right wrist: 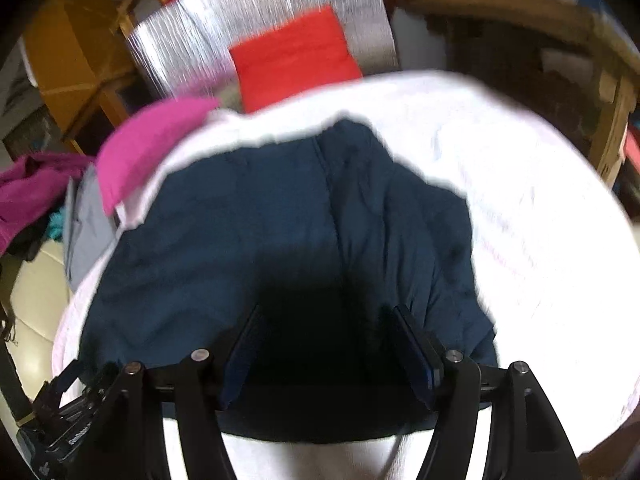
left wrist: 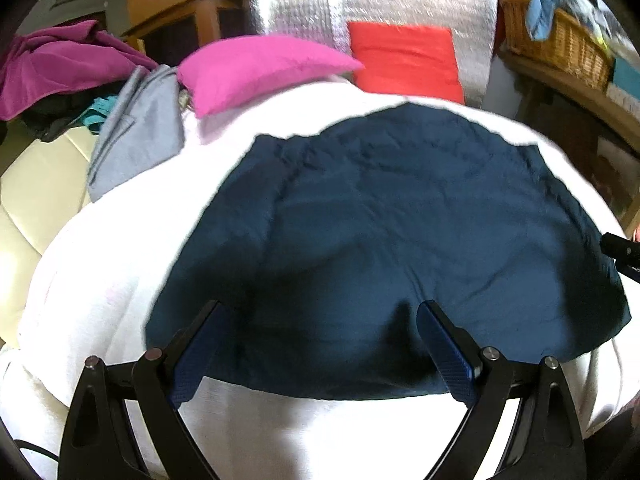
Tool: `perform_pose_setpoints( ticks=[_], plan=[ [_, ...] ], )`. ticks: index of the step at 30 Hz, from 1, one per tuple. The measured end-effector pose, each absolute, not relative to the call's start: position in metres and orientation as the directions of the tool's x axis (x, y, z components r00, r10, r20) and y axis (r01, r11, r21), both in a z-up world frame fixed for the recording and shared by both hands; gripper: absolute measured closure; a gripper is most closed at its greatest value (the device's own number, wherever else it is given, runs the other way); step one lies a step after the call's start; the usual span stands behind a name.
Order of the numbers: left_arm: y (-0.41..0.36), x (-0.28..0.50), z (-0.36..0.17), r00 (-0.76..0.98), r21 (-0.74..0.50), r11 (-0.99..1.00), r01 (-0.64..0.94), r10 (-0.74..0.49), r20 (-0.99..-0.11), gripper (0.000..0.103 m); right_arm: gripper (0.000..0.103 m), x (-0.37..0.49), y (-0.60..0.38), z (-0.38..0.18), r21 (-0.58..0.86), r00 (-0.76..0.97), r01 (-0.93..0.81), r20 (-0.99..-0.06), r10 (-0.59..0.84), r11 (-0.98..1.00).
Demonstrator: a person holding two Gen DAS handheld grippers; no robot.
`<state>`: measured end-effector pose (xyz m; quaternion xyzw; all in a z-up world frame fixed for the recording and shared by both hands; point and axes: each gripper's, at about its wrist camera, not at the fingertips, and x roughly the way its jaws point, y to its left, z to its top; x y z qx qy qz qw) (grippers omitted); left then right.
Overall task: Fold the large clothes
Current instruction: 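Lift the held hem and fold it toward the collar with both grippers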
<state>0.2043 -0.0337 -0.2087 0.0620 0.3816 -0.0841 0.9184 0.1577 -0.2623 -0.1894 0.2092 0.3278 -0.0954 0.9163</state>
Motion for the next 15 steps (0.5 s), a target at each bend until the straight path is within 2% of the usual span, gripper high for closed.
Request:
perform_pose_setpoints(
  ticks=[4, 9, 13, 15],
  plan=[
    [-0.018, 0.211, -0.194, 0.726, 0.072, 0.987, 0.146, -0.057, -0.686, 0.007, 0.033, 0.169, -0.261, -0.178, 0.319, 0.767, 0.293, -0.642, -0.022, 0.901],
    [0.003, 0.233, -0.201, 0.687, 0.083, 0.994, 0.072, 0.011, -0.727, 0.007, 0.033, 0.203, -0.259, -0.181, 0.28, 0.699, 0.28, -0.715, 0.005, 0.918],
    [0.015, 0.248, -0.216, 0.654, 0.093, 0.995, 0.03, 0.051, -0.755, 0.007, 0.033, 0.226, -0.266, -0.223, 0.362, 0.617, 0.296, -0.779, 0.112, 0.884],
    [0.018, 0.258, -0.23, 0.61, 0.104, 0.994, 0.033, 0.062, -0.79, 0.007, 0.033, 0.227, -0.267, -0.226, 0.369, 0.62, 0.297, -0.776, 0.116, 0.881]
  ],
)
